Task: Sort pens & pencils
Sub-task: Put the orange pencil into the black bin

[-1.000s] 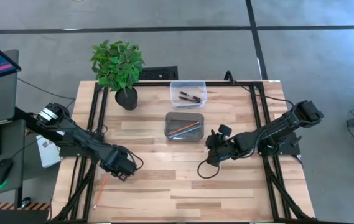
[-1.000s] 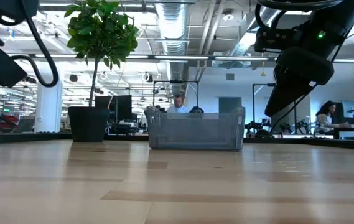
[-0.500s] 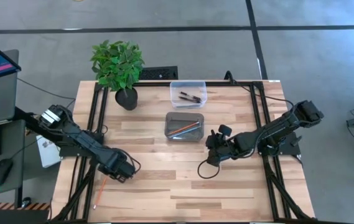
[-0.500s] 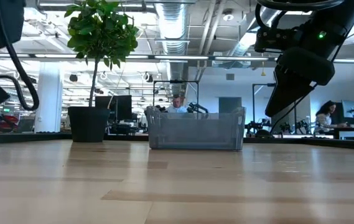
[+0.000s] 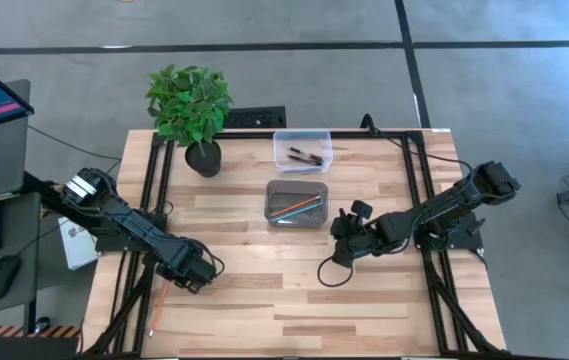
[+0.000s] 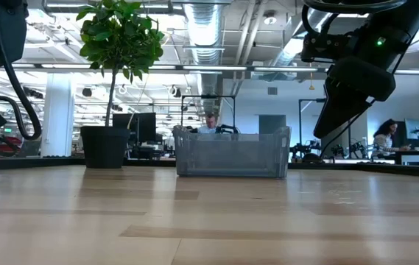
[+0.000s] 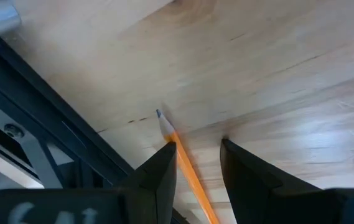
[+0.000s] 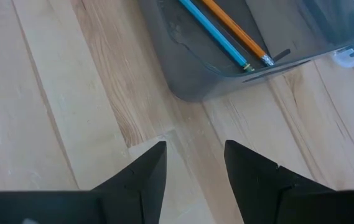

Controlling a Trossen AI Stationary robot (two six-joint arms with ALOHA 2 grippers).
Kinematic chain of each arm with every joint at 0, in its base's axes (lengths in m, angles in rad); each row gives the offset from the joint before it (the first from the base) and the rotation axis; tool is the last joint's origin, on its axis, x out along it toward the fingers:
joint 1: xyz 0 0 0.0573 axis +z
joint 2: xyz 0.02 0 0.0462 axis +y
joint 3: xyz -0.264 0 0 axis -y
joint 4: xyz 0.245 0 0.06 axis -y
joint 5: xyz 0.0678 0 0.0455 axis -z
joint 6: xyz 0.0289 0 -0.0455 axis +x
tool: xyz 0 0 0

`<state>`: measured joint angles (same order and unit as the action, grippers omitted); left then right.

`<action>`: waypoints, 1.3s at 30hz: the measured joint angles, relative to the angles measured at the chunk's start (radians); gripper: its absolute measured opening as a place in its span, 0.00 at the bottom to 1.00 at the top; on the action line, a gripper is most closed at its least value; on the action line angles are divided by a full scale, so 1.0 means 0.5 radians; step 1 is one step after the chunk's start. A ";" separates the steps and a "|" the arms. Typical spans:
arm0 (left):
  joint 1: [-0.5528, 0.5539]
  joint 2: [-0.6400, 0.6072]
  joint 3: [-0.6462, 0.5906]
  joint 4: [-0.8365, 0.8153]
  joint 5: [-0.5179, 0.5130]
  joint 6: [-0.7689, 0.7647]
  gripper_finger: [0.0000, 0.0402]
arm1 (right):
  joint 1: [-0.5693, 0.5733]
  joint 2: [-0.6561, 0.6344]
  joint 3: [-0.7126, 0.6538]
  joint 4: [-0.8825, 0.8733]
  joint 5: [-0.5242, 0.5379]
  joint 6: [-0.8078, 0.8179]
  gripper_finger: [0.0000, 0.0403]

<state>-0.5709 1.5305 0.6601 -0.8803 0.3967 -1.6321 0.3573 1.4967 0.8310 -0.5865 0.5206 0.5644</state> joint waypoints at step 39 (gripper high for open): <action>0.059 0.003 0.023 -0.104 -0.035 0.141 0.28 | 0.000 0.000 -0.001 0.001 0.001 0.002 0.46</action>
<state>-0.5415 1.5318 0.6714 -0.9325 0.3792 -1.5614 0.3573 1.4967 0.8307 -0.5861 0.5209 0.5655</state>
